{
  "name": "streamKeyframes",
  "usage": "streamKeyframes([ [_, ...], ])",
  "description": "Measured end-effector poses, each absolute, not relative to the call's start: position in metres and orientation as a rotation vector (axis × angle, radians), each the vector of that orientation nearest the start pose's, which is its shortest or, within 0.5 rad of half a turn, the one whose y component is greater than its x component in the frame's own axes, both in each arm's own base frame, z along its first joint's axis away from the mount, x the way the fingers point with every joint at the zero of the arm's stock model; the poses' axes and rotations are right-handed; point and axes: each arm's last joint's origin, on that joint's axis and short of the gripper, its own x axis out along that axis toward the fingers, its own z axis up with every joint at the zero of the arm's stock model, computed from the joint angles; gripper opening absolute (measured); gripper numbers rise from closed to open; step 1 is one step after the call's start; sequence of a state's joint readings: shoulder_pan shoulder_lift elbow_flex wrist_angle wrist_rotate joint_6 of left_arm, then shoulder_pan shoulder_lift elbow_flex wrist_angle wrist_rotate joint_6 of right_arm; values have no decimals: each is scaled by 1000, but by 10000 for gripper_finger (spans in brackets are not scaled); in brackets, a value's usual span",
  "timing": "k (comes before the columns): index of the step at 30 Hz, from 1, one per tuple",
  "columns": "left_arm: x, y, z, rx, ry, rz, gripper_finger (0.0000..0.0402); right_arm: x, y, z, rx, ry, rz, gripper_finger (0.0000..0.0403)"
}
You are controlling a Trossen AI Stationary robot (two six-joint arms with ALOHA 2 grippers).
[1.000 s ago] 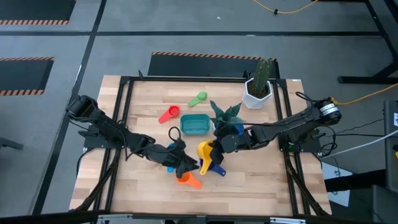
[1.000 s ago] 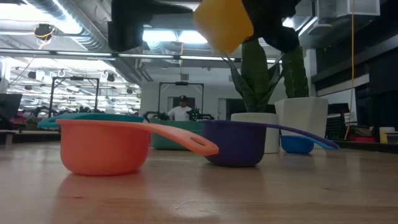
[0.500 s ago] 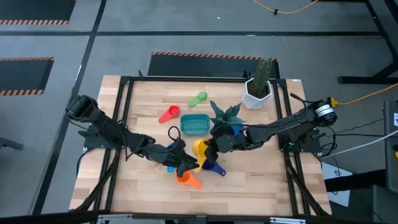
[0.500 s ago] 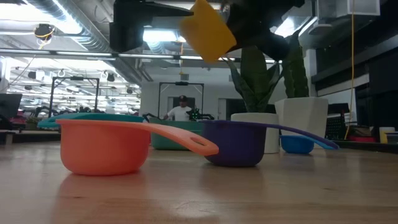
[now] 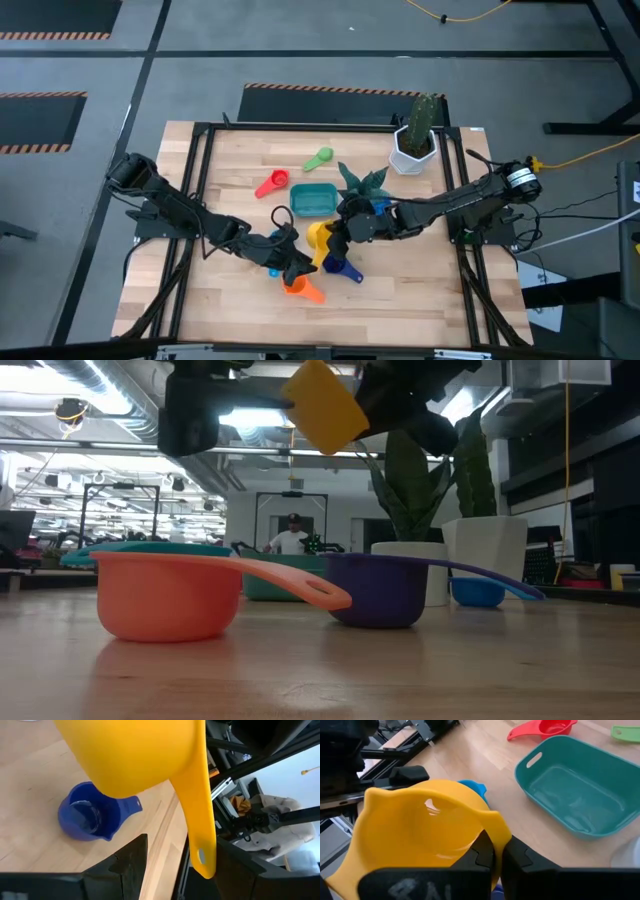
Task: Nest measuring cups in basket
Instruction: Stack the yellow measuring cup on top of the light blue measuring cup
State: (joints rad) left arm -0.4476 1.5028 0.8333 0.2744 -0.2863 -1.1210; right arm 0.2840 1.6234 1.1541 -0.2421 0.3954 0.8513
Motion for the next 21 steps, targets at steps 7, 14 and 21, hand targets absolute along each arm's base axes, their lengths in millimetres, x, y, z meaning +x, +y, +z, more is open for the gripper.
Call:
streamKeyframes([
  [7, 292, -131, 225, -959, 414, 62, 170, 340, 88, 248, 581, 573, -379, 16],
  [14, 292, -131, 225, -959, 413, 61, 117, 340, 88, 248, 582, 573, -379, 17],
  [21, 292, -131, 226, -957, 413, 59, 45, 340, 88, 248, 583, 573, -379, 18],
])
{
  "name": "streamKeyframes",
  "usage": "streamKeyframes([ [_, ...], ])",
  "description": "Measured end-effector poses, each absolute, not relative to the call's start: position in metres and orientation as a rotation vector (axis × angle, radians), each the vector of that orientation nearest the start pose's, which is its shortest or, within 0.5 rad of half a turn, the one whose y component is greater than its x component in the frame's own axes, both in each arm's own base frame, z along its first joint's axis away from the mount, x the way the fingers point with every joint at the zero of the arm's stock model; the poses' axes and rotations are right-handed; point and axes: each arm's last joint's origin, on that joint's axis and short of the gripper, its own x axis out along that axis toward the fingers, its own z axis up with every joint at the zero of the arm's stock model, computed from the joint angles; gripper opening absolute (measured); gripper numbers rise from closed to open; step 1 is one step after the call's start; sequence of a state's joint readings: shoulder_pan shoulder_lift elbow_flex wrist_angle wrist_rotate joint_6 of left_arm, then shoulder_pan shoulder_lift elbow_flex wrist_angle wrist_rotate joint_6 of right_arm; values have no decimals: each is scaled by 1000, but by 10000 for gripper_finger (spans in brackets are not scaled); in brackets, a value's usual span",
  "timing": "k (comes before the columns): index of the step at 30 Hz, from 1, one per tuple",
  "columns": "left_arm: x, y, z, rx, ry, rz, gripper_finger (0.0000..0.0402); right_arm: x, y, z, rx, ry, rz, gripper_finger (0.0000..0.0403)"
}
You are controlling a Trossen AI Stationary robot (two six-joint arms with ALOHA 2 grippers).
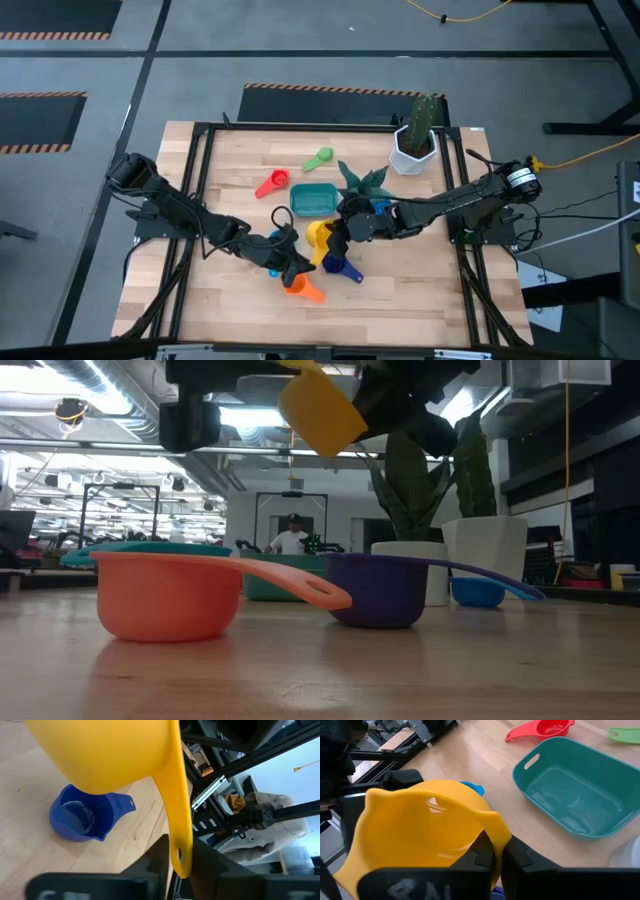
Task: Nest measuring cups in basket
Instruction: Stack the yellow measuring cup on top of the light blue measuring cup
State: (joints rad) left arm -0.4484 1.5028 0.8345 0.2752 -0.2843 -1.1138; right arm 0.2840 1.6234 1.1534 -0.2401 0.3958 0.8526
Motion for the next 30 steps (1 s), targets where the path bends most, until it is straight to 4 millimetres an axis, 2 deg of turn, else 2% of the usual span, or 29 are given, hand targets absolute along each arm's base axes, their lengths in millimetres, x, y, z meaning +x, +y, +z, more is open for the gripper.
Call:
streamKeyframes([
  [4, 292, -131, 225, -930, 414, 53, 7, 340, 88, 248, 585, 575, -380, 27],
  [17, 291, -133, 225, -923, 416, 50, 3, 340, 88, 248, 528, 582, -350, 64],
  [24, 291, -133, 225, -928, 417, 49, 2, 339, 88, 248, 499, 609, -327, 66],
  [30, 290, -134, 225, -930, 412, 52, 2, 330, 87, 261, 449, 604, -298, 66],
])
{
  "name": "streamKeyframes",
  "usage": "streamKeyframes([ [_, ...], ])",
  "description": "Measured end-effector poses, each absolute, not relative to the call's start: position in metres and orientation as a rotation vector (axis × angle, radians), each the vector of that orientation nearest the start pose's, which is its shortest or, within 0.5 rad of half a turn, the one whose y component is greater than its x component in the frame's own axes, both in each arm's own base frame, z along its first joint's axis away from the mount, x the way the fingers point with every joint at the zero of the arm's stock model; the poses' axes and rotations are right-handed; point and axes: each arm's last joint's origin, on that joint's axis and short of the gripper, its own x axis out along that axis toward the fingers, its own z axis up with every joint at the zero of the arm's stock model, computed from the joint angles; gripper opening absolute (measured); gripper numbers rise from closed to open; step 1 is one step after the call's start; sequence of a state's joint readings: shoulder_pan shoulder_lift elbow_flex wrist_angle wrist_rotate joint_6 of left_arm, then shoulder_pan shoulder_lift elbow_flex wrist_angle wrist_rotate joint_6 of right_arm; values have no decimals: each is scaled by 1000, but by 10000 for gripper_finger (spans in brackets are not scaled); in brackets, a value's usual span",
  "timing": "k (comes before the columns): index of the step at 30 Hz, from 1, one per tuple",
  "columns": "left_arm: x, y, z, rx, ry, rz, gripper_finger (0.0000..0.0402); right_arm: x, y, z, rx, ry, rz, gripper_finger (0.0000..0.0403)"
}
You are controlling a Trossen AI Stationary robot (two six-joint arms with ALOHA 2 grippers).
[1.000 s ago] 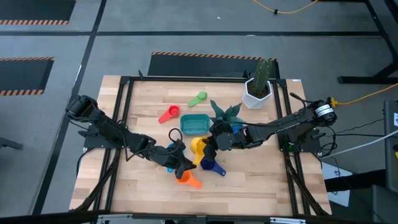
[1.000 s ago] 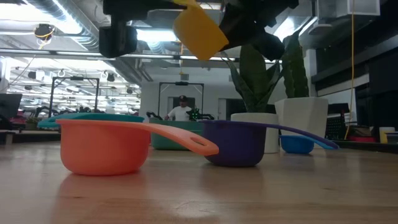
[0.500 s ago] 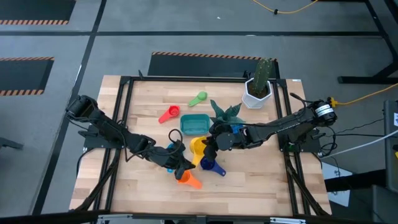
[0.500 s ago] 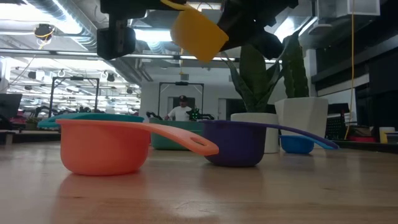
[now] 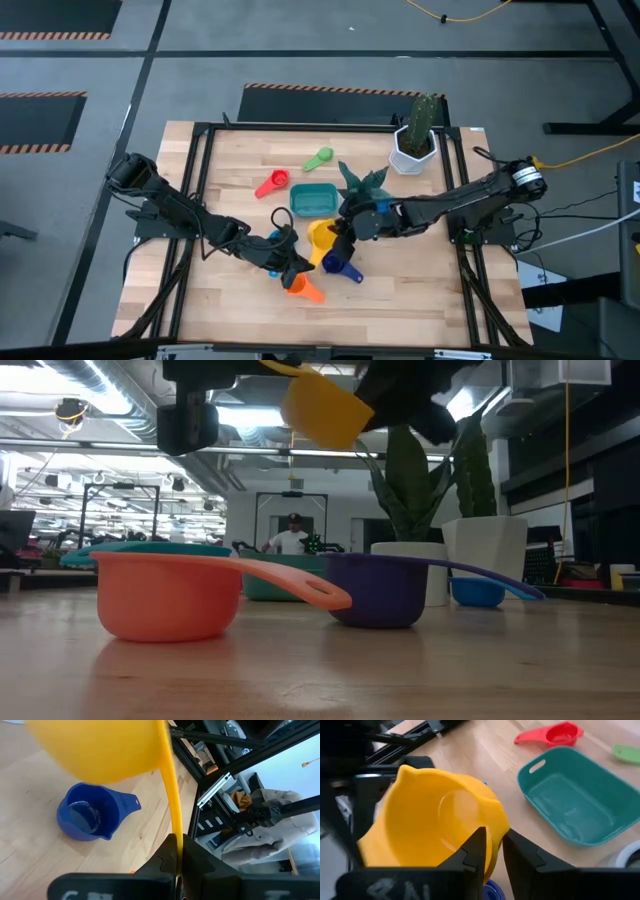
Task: Nest measuring cups in basket
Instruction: Stack the yellow measuring cup on top of the light blue measuring cup
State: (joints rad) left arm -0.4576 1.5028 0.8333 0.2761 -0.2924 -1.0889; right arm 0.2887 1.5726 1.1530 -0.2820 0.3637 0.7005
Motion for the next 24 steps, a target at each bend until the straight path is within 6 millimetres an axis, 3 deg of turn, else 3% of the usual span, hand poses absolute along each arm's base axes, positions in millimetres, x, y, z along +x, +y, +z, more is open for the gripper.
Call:
streamKeyframes([
  [7, 291, -133, 226, -926, 396, 59, 1, 314, 84, 274, 423, 652, -277, 67],
  [24, 290, -134, 226, -930, 409, 55, 0, 313, 85, 273, 426, 682, -239, 66],
])
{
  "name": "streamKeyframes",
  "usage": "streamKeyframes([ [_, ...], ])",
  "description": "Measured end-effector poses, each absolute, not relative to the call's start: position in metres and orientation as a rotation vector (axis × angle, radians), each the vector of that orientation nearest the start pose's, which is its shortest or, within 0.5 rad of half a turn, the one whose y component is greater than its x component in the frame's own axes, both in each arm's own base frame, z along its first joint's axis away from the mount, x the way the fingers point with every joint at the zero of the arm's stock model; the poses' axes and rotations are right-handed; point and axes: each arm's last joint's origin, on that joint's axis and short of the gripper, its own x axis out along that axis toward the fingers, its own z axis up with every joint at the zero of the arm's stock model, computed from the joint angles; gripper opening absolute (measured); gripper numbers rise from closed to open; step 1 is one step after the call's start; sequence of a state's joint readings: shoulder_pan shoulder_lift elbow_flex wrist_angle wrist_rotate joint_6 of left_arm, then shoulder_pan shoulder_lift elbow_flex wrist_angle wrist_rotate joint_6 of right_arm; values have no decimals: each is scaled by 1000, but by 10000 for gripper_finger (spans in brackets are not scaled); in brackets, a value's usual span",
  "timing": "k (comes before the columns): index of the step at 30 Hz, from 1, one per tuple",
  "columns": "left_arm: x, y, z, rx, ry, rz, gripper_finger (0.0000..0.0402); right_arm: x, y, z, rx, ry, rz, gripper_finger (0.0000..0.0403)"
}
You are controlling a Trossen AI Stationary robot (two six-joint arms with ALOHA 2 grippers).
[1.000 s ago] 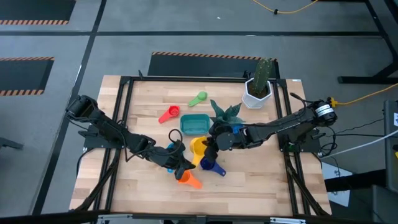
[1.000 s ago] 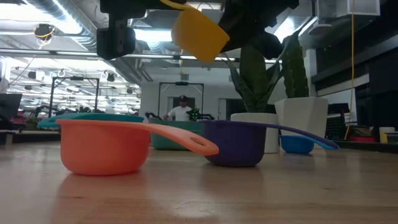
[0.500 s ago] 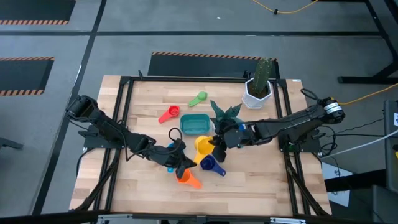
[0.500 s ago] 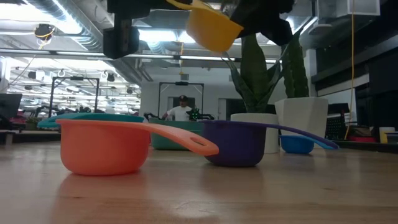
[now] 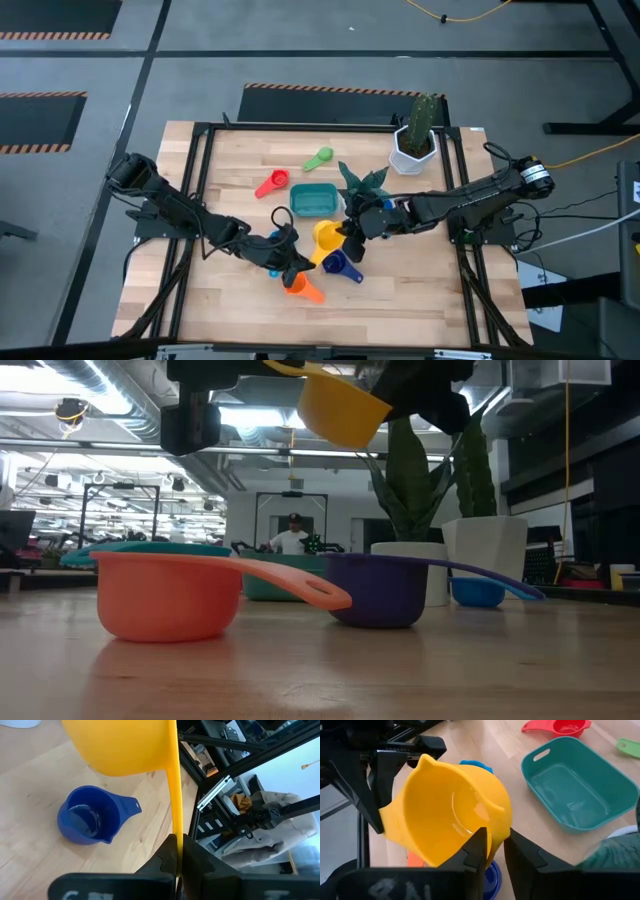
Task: Nest measuring cups in basket
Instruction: Stack the yellow measuring cup on top of the light blue measuring cup
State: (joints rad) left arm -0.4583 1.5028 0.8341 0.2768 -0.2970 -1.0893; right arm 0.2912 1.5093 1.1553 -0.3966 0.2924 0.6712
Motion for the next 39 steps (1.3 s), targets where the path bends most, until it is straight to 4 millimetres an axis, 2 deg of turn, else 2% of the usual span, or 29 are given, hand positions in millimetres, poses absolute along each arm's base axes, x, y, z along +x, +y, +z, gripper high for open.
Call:
streamKeyframes([
  [28, 290, -134, 224, -953, 425, 56, 0, 311, 86, 275, 431, 713, -162, 66],
  [39, 290, -133, 224, -954, 395, 100, 0, 311, 82, 277, 543, 655, -272, 66],
])
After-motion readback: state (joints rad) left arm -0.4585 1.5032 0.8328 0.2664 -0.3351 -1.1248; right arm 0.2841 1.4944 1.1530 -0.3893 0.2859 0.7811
